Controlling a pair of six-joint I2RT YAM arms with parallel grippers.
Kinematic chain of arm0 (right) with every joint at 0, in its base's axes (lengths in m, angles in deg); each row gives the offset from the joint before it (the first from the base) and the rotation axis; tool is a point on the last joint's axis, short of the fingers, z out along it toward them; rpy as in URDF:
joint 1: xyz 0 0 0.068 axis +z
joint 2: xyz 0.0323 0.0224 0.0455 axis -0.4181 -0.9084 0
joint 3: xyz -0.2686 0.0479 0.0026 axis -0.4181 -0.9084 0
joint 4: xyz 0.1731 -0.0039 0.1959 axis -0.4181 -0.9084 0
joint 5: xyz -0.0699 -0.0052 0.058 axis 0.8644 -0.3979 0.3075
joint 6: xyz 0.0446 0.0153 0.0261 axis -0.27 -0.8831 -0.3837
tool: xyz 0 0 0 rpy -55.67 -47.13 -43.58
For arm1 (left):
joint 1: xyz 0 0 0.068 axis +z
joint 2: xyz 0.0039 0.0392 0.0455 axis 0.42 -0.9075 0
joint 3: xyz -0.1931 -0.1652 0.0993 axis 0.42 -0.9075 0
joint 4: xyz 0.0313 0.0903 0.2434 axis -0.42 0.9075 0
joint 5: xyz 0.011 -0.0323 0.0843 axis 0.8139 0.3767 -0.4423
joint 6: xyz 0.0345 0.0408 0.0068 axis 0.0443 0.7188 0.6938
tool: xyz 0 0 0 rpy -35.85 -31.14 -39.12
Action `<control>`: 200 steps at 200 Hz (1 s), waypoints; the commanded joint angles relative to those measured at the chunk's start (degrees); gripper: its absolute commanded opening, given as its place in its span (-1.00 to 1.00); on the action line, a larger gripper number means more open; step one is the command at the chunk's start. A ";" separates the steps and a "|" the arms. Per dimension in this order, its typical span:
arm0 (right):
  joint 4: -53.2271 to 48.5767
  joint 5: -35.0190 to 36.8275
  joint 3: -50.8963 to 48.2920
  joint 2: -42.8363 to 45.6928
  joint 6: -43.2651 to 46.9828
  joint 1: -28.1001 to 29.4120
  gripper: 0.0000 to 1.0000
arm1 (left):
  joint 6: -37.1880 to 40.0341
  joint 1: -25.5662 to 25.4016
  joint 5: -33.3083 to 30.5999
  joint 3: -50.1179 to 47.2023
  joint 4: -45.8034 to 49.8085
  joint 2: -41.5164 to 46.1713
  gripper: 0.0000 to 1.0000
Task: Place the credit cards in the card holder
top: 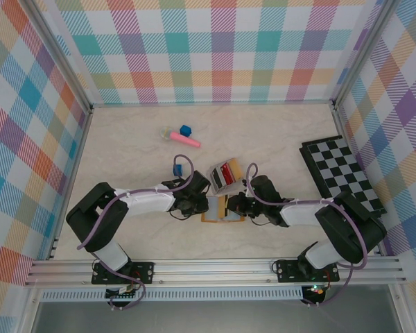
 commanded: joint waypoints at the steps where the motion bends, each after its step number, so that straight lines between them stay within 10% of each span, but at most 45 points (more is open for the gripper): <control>1: 3.08 -0.86 -1.51 -2.34 0.48 2.05 -0.84 | -0.18 -0.82 3.19 -0.70 -1.34 -4.31 -0.76; 124: -2.36 5.96 -3.41 3.04 2.41 2.05 -0.88 | -0.46 -1.17 2.58 0.53 3.07 -5.23 -0.90; 200: 11.57 5.64 -6.23 -3.09 -1.82 2.13 -0.89 | -0.76 -1.63 3.01 0.74 3.80 -5.98 -0.93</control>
